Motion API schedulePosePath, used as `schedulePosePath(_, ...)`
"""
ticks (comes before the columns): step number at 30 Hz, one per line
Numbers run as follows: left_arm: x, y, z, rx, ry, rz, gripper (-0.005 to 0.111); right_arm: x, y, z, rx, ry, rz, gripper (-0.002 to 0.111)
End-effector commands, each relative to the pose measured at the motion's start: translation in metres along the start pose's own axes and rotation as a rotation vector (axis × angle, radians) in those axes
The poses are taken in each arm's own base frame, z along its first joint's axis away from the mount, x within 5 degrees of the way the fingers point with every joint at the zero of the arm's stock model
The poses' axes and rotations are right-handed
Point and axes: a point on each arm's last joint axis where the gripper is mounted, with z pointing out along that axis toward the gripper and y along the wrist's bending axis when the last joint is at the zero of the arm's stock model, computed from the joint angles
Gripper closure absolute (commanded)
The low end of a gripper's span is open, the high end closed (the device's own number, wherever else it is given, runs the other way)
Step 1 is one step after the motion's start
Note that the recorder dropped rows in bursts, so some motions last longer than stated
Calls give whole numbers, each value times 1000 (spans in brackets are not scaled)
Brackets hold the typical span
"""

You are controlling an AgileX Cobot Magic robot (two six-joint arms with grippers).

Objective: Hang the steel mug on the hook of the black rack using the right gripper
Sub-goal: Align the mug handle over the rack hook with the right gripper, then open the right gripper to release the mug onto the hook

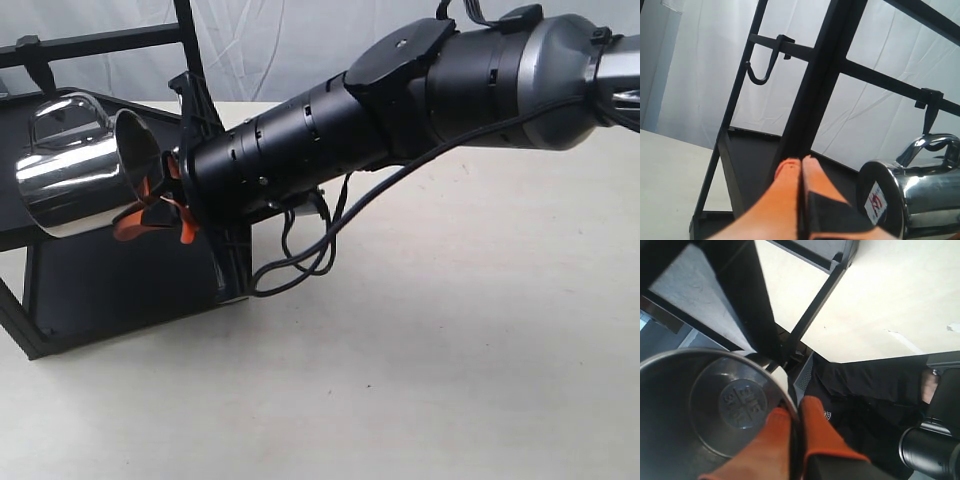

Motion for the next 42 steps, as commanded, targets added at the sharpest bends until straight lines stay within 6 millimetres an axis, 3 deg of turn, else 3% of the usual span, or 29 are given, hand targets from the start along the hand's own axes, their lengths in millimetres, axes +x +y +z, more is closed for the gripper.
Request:
schedulePosePath(1, -1, 0, 0, 2, -1, 0, 107, -20, -14, 5, 106, -98, 2, 109)
schedulePosePath(19, -1, 0, 0, 2, -1, 0, 107, -25, -18, 4, 154, -149, -70, 109)
schedulePosePath(42, -1, 0, 0, 2, -1, 0, 107, -21, -20, 4, 165, -110, -20, 109)
